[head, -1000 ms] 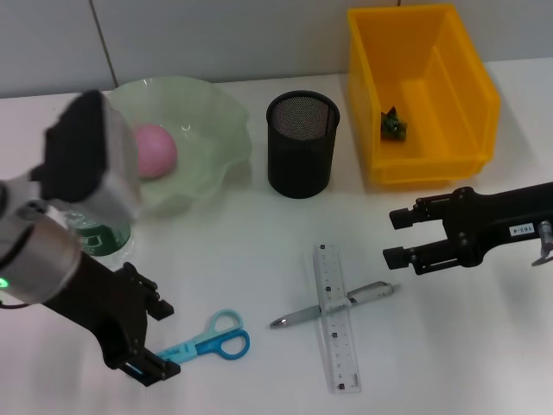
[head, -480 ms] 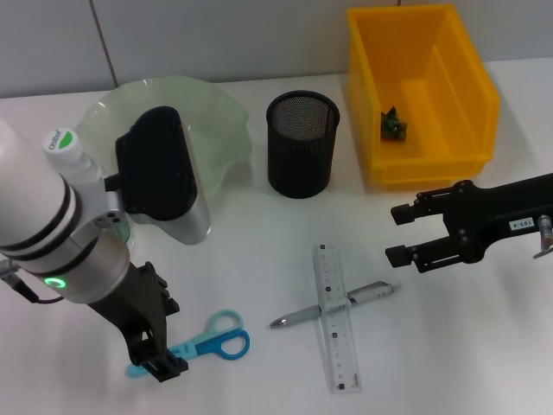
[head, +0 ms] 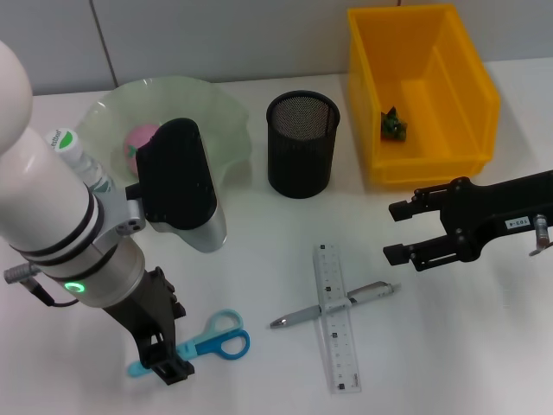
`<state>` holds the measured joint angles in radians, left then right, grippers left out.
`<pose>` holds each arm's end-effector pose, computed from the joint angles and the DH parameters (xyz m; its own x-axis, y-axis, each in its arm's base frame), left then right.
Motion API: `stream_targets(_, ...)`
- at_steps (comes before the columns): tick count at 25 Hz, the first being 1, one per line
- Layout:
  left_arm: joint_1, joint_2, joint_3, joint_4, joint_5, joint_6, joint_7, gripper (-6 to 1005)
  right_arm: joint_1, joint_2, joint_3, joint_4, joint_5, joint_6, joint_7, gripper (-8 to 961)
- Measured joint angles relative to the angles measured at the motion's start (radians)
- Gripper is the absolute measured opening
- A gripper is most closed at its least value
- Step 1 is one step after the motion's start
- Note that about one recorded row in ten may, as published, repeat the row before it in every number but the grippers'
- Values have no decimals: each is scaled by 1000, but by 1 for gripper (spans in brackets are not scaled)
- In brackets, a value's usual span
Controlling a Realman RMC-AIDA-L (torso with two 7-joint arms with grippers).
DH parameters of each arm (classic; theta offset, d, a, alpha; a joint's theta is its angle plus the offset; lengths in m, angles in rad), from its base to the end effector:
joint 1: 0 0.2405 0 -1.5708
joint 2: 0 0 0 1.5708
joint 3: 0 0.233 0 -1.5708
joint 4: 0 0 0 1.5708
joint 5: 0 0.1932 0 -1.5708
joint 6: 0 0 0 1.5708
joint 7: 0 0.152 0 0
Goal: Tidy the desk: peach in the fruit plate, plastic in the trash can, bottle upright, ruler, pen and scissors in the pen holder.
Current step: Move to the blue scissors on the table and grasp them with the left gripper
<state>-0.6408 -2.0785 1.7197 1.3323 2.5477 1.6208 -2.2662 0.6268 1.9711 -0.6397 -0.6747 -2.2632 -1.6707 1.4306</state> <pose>-0.1566 0.2869 -0.0465 0.8280 0.1460 -0.5414 0.1200 -0.9893 -0.0832 0.2423 0.3172 0.0345 0.8997 -0.3438 -0.2691 -0.3812 -0.9190 -0.1006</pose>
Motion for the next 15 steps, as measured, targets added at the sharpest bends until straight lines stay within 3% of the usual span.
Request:
stream_targets(10,-2,0,64,-12,1,-28,-3,752,4,3,0,2,1,12,-11,761)
stream_targets(15,-1,0,74,-14,6,-41,-3,677,5,3,0,5,1,14,-16,762)
